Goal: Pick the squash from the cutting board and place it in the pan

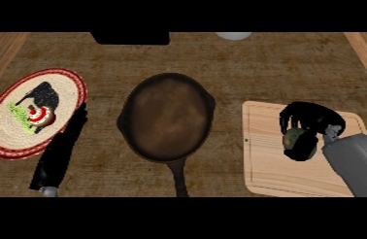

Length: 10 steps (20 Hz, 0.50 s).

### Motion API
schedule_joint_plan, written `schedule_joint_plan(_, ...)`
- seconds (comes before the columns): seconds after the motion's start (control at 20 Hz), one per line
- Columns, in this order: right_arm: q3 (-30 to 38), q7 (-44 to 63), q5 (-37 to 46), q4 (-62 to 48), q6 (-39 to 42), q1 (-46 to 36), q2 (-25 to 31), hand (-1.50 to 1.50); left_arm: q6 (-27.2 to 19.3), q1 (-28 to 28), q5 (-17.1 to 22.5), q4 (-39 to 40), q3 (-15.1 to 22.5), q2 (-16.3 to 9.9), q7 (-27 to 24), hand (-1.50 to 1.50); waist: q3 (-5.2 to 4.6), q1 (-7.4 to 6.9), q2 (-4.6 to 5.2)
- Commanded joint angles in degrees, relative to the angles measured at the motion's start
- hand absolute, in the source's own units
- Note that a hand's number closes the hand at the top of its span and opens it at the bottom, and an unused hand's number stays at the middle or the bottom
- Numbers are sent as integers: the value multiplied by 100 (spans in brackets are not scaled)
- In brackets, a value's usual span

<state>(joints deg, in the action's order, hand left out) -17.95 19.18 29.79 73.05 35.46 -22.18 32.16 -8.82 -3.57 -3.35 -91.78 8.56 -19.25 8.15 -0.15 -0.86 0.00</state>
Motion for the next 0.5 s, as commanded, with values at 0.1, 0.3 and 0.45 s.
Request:
schedule_joint_plan(0.1,-70,-575,847,-107,-914,-240,-35,150,165,-333,43,-178,-148,-68,-99,0,19,12,-5)
schedule_joint_plan(0.3,392,-1076,981,-47,-1936,-619,45,150,170,-149,49,71,-179,-5,-193,0,22,11,2)
schedule_joint_plan(0.45,514,-1421,1118,579,-2540,-915,68,150,133,-30,52,31,-181,35,-7,0,23,66,-26)
